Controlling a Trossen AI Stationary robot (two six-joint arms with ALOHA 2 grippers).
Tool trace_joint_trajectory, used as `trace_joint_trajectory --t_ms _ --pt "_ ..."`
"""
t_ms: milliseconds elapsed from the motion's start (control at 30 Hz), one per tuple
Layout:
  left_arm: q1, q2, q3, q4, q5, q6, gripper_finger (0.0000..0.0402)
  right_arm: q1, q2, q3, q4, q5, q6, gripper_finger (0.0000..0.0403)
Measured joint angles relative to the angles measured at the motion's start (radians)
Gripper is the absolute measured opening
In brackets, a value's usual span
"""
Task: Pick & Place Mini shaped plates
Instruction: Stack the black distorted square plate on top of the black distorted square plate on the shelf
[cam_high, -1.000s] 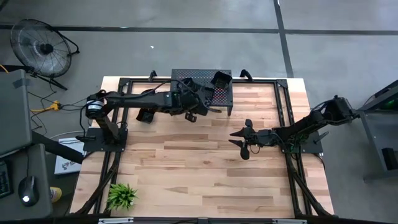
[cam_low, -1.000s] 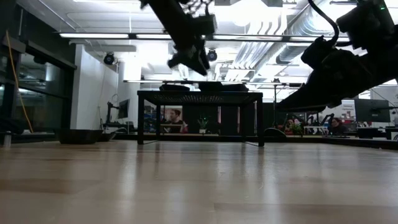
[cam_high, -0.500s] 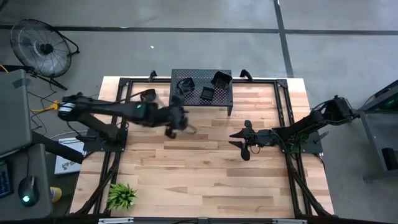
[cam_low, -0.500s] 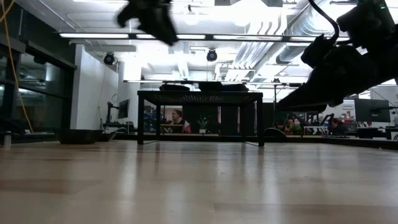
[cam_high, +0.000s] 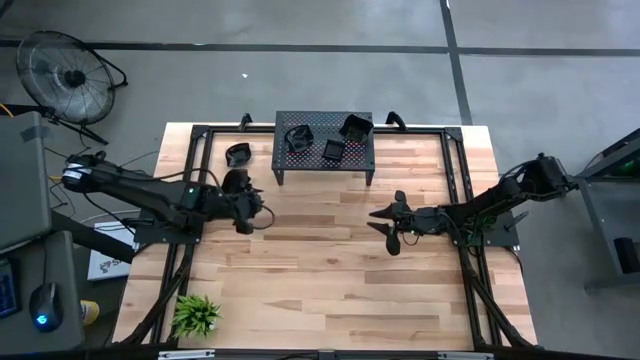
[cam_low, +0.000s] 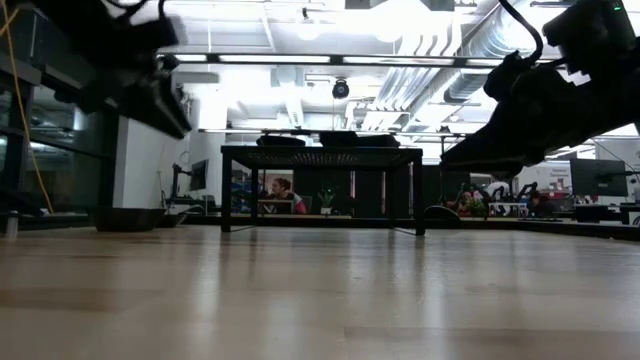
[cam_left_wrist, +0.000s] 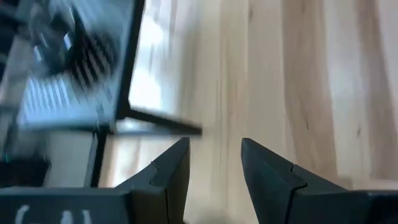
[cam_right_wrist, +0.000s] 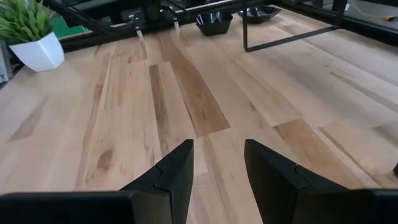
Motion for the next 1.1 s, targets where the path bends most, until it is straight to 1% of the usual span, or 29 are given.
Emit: trace_joint_trajectory --t_ms 100,167,333,433,600,667,800,1000,1100 --pt "0.0 0.006 -0.018 -0.054 -0.034 -0.093 0.014 0.0 0.0 0.0 -0.002 -0.014 0.018 0.0138" --pt "0.0 0.016 -0.018 -0.085 -0.042 -0.123 0.014 0.0 0.0 0.0 -0.006 -0.016 0.019 0.0138" --pt "0.0 0.017 -0.018 -0.189 -0.015 -0.095 0.014 0.0 0.0 0.0 -0.013 -0.009 0.016 0.0138" --pt "0.0 0.017 -0.018 -0.257 0.018 -0.094 0.014 0.0 0.0 0.0 -0.025 -0.009 0.015 0.0138" --pt "0.0 0.028 -0.018 -0.361 0.106 -0.085 0.014 0.0 0.0 0.0 -0.042 -0.008 0.012 0.0138" --pt "0.0 0.037 -0.018 -0.364 0.121 -0.076 0.014 0.0 0.0 0.0 -0.042 -0.009 0.008 0.0138" --pt "0.0 0.064 -0.018 -0.363 0.109 -0.088 0.014 0.0 0.0 0.0 -0.044 -0.008 -0.007 0.0138" --pt "0.0 0.171 -0.018 -0.376 0.104 -0.096 0.014 0.0 0.0 0.0 -0.055 -0.008 -0.011 0.0138" --pt "0.0 0.238 -0.018 -0.379 0.066 -0.105 0.014 0.0 0.0 0.0 -0.058 -0.008 -0.017 0.0138"
